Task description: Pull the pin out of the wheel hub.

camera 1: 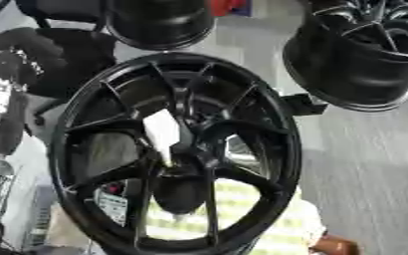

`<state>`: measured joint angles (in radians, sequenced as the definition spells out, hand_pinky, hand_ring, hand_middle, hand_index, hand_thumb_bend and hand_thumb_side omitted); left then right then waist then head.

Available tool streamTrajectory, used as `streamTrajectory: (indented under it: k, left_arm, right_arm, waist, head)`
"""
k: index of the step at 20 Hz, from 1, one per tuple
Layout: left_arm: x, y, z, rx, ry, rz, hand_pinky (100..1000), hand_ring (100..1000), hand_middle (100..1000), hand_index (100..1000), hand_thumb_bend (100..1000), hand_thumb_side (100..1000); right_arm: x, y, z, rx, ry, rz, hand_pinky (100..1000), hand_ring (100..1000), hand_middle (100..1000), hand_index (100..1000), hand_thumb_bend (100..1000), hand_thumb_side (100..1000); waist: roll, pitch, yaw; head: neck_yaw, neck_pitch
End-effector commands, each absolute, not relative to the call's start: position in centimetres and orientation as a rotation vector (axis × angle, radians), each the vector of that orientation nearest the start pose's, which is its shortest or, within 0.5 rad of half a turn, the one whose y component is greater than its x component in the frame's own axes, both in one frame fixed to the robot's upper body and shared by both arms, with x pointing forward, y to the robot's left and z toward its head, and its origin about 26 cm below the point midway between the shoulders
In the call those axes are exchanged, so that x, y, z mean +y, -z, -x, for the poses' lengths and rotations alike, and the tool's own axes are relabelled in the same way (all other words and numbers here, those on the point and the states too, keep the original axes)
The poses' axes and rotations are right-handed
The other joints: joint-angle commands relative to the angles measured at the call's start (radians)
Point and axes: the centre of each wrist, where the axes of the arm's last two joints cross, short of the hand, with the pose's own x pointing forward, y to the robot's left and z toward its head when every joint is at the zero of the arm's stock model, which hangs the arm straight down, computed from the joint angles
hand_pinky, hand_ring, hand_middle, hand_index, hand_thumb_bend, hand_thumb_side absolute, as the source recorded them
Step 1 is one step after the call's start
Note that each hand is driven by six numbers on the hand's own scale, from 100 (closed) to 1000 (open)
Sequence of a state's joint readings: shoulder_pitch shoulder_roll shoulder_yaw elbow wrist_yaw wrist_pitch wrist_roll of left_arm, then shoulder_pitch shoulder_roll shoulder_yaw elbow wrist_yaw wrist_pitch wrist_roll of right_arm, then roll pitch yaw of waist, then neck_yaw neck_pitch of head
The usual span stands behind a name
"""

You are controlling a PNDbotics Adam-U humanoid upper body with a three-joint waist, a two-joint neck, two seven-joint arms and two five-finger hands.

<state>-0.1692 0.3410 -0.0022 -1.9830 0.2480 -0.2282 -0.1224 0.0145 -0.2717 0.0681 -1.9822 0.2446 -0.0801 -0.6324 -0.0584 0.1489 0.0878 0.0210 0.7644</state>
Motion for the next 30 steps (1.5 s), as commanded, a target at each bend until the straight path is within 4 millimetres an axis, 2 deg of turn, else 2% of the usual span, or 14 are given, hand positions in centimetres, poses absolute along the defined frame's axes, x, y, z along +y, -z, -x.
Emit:
streamTrajectory:
  k: [1, 8, 10, 11, 13, 14, 15, 17, 22, 28, 29, 30]
  left_arm:
    - [27.6, -17.2, -28.7, -2.365, 0.402, 0.145, 746, 738, 670, 802, 100, 588]
    - [27.7, -17.9, -28.9, -2.387, 0.444, 0.130, 747, 738, 671, 802, 100, 583]
    - [27.2, -18.6, -29.2, -2.407, 0.526, 0.137, 752, 741, 678, 806, 100, 572]
    - [26.9, -19.1, -29.3, -2.422, 0.592, 0.141, 755, 743, 682, 807, 100, 558]
    - [26.0, -20.3, -29.7, -2.451, 0.755, 0.150, 759, 744, 686, 811, 100, 463]
    - [25.5, -20.9, -29.8, -2.463, 0.843, 0.152, 759, 744, 686, 811, 100, 463]
    - [25.1, -21.5, -30.0, -2.472, 0.929, 0.153, 763, 745, 683, 813, 100, 378]
    - [24.2, -22.6, -30.1, -2.482, 1.115, 0.151, 769, 747, 696, 816, 100, 292]
    - [22.5, -24.9, -30.2, -2.433, 1.534, 0.115, 772, 750, 702, 816, 100, 252]
    - [21.2, -27.4, -30.0, -2.238, 2.024, -0.015, 785, 764, 729, 826, 100, 247]
    - [21.2, -28.0, -30.0, -2.206, 2.092, -0.056, 806, 787, 769, 851, 100, 343]
    - [21.2, -28.5, -29.9, -2.167, 2.156, -0.095, 806, 787, 769, 851, 100, 343]
  right_arm:
    - [-26.8, -11.1, -25.8, -2.154, 0.150, 0.728, 902, 829, 648, 793, 100, 644]
    - [-26.9, -11.1, -25.8, -2.155, 0.150, 0.738, 902, 829, 648, 793, 100, 643]
    - [-27.0, -11.0, -25.6, -2.151, 0.121, 0.739, 902, 829, 648, 793, 100, 646]
    - [-27.0, -10.9, -25.6, -2.149, 0.109, 0.743, 902, 829, 648, 793, 100, 643]
    - [-27.2, -10.9, -25.5, -2.146, 0.094, 0.749, 902, 829, 648, 793, 100, 645]
    - [-27.2, -10.8, -25.5, -2.144, 0.089, 0.751, 902, 829, 648, 793, 100, 645]
    - [-27.2, -10.8, -25.4, -2.142, 0.082, 0.752, 902, 829, 648, 793, 100, 639]
    - [-27.2, -10.7, -25.4, -2.138, 0.070, 0.755, 902, 829, 648, 793, 100, 646]
    - [-27.2, -10.6, -25.3, -2.134, 0.050, 0.748, 902, 829, 648, 793, 100, 646]
    - [-26.8, -10.6, -25.3, -2.137, 0.035, 0.716, 902, 828, 647, 793, 100, 648]
    - [-26.7, -10.6, -25.4, -2.139, 0.036, 0.713, 902, 828, 648, 793, 100, 649]
    - [-26.7, -10.7, -25.4, -2.140, 0.033, 0.707, 902, 828, 648, 793, 100, 649]
  waist:
    - [0.003, -0.008, -0.004]
    - [0.002, -0.007, -0.010]
    - [0.020, -0.014, -0.020]
    - [0.029, -0.017, -0.022]
    - [0.040, -0.019, -0.021]
    - [0.043, -0.019, -0.019]
    - [0.048, -0.021, -0.018]
    - [0.053, -0.022, -0.014]
    - [0.056, -0.025, -0.017]
    - [0.049, -0.021, -0.033]
    - [0.047, -0.018, -0.035]
    - [0.047, -0.016, -0.039]
  head:
    - [-0.008, 0.000]
    - [-0.015, 0.001]
    - [-0.005, 0.005]
    - [-0.004, 0.005]
    - [-0.008, 0.005]
    - [-0.011, 0.006]
    - [-0.012, 0.006]
    - [-0.016, 0.006]
    - [-0.012, 0.006]
    - [0.007, 0.006]
    - [0.008, 0.006]
    - [0.013, 0.004]
